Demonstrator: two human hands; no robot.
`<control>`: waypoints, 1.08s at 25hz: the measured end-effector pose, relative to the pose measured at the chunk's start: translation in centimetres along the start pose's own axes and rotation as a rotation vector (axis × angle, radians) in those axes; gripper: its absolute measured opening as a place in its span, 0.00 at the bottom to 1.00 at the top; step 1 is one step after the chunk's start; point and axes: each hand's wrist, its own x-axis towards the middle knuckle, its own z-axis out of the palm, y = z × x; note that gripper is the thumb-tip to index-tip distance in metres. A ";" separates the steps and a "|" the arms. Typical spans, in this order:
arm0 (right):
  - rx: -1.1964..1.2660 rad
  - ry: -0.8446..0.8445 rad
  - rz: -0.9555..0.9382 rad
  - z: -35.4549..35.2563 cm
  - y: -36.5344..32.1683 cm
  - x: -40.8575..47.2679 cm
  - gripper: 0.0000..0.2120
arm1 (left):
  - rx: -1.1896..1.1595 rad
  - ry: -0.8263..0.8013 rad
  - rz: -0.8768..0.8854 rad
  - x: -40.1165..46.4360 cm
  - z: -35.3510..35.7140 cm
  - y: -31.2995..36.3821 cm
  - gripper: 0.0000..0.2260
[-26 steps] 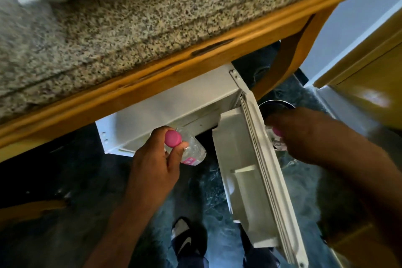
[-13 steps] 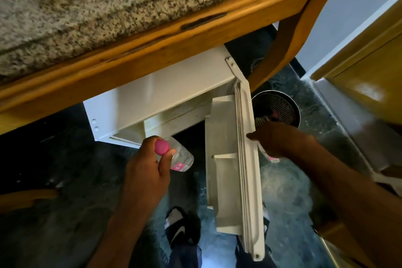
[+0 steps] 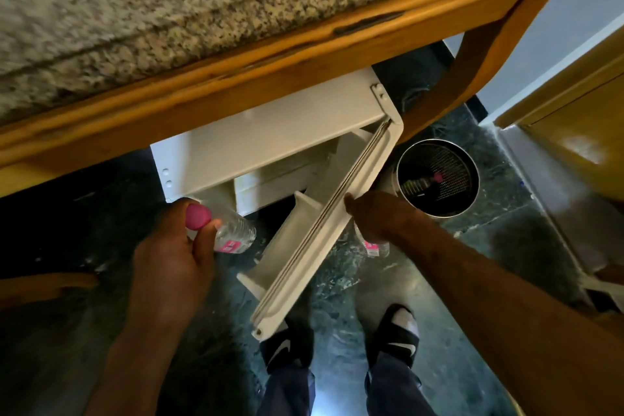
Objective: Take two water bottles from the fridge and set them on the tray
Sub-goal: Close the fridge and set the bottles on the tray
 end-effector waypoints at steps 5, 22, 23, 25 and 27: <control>0.005 0.035 -0.013 -2.0 -2.0 3.3 0.31 | 0.052 0.104 0.054 0.8 -3.4 0.7 0.08; 0.134 0.056 -0.056 -7.8 -2.5 2.2 0.20 | -0.077 0.006 0.059 0.1 -1.6 3.8 0.04; 0.149 0.054 -0.064 -8.9 -2.3 0.3 0.22 | -0.074 0.010 0.062 -0.1 -2.8 4.7 0.04; 0.180 0.056 -0.090 -12.1 -2.2 -4.5 0.24 | -0.075 0.005 0.069 -0.7 -5.9 7.0 0.05; 0.172 0.081 -0.150 -15.9 -2.5 -10.0 0.22 | -0.062 -0.017 0.073 -1.6 -9.6 9.6 0.05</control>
